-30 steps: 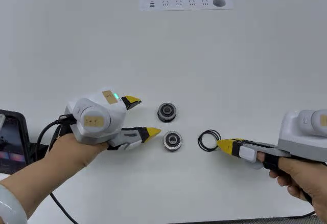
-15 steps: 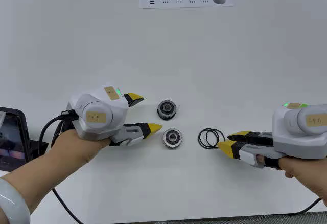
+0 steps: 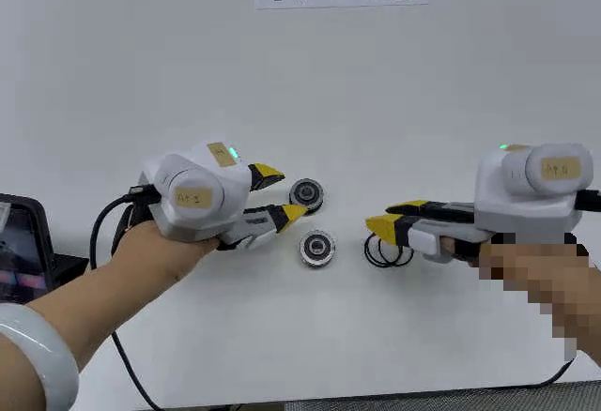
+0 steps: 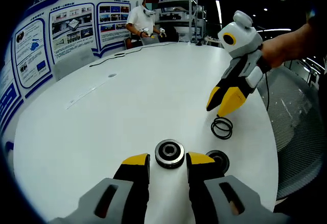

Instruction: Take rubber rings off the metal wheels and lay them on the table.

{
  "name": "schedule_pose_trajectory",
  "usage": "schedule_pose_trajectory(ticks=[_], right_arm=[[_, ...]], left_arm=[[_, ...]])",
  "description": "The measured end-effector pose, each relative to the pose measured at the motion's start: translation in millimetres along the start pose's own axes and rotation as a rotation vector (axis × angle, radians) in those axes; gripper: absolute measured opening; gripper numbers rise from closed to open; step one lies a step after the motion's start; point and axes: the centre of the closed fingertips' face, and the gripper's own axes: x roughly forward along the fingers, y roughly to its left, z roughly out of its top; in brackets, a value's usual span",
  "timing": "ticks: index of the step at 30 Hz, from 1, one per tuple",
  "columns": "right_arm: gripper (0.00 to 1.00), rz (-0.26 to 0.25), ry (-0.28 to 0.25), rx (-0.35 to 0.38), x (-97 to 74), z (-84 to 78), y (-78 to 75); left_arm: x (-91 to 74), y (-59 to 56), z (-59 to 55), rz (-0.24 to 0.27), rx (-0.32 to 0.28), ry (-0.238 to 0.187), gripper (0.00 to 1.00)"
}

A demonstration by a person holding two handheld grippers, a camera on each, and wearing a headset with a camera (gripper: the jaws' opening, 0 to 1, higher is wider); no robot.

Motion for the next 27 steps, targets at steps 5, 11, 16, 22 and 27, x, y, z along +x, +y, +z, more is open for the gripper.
schedule_pose_trajectory(ticks=[5, 11, 16, 22, 27], right_arm=[[0.23, 0.022, -0.015, 0.057, 12.1, 8.4, 1.1], [0.23, 0.037, -0.022, 0.082, 23.5, 11.9, 6.0], [0.22, 0.052, -0.028, 0.111, 30.2, 14.1, 9.7], [0.22, 0.065, -0.038, 0.155, 37.0, 16.4, 9.4], [0.22, 0.086, -0.031, 0.207, 45.3, 15.7, 9.7]], left_arm=[[5.6, -1.2, 2.5, -0.008, 0.007, 0.006, 0.24], [11.3, -3.8, 2.2, -0.015, 0.024, 0.025, 0.2], [17.0, -4.5, 1.8, -0.023, 0.045, 0.04, 0.18], [20.9, -5.2, 0.0, -0.03, 0.065, 0.057, 0.17], [22.6, -4.1, -1.1, -0.03, 0.07, 0.066, 0.16]])
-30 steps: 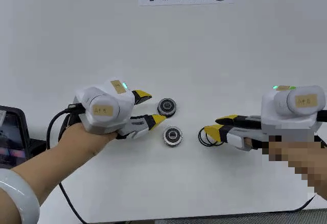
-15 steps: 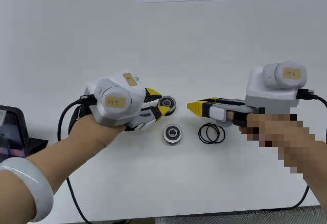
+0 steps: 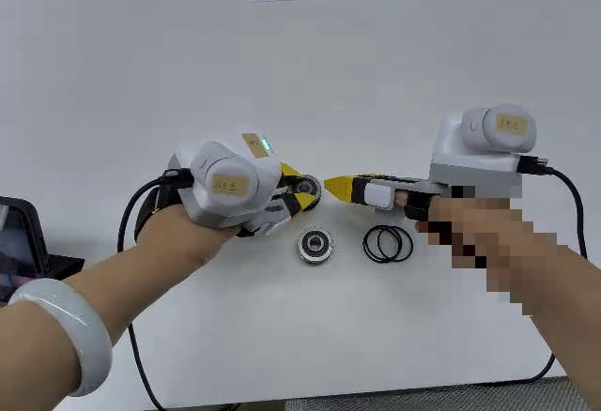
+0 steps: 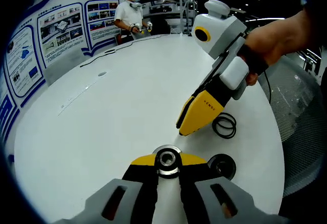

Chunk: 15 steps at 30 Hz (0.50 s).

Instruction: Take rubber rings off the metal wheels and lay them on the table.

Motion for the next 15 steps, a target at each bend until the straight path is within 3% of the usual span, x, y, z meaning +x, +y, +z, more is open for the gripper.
schedule_pose_trajectory(ticks=[15], right_arm=[[0.22, 0.025, 0.071, 0.073, 23.7, -8.2, -2.6]], left_arm=[[0.1, 1.1, -1.1, -0.007, -0.013, -0.001, 0.14]])
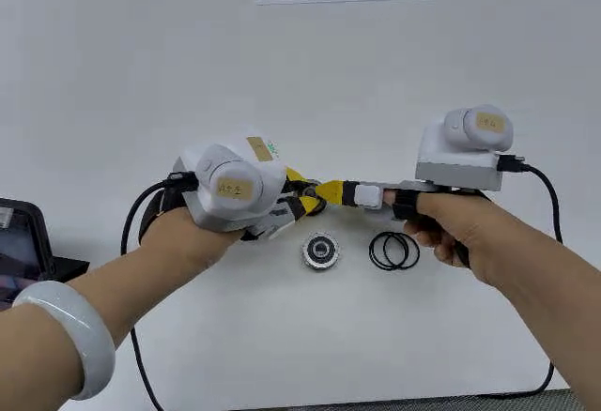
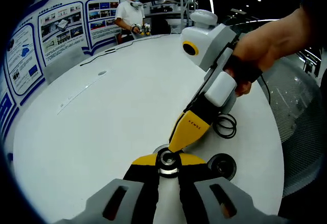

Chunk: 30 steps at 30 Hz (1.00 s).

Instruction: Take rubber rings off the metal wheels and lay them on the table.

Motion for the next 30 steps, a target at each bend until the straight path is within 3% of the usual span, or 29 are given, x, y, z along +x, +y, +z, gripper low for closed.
schedule_pose_trajectory(ticks=[18, 30], right_arm=[[0.21, 0.051, 0.029, 0.058, -2.4, -6.1, 7.6], [0.04, 0.017, 0.017, 0.034, -5.5, -5.8, -1.2]], left_arm=[[-0.2, 0.2, -0.3, 0.006, -0.009, -0.006, 0.14], [-0.4, 0.3, -0.3, 0.005, -0.011, -0.006, 0.14]])
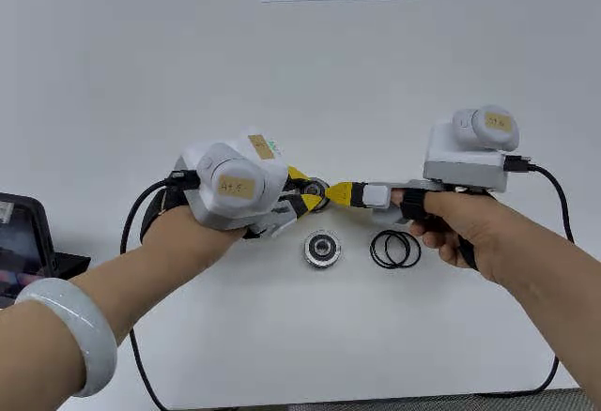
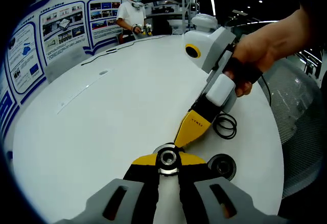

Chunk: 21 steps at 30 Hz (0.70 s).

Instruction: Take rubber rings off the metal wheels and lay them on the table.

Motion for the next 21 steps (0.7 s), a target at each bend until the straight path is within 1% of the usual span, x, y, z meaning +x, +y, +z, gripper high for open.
schedule_pose_trajectory(ticks=[2, 9, 15, 21], right_arm=[[0.04, -0.001, -0.002, 0.005, 0.0, 0.2, -1.0], [0.02, -0.012, -0.009, -0.021, -0.7, 2.1, -0.8], [0.02, -0.009, -0.025, -0.041, -0.1, 3.2, 5.0], [0.02, 0.016, -0.027, -0.047, 1.1, 3.5, 14.0]], left_arm=[[0.0, -0.1, 0.1, 0.0, 0.0, 0.0, 0.14], [-0.2, -0.1, 0.2, 0.001, -0.005, 0.0, 0.14], [-0.4, 0.0, 0.1, 0.002, -0.011, -0.003, 0.13], [-0.4, -0.2, -0.1, 0.002, -0.01, -0.004, 0.13]])
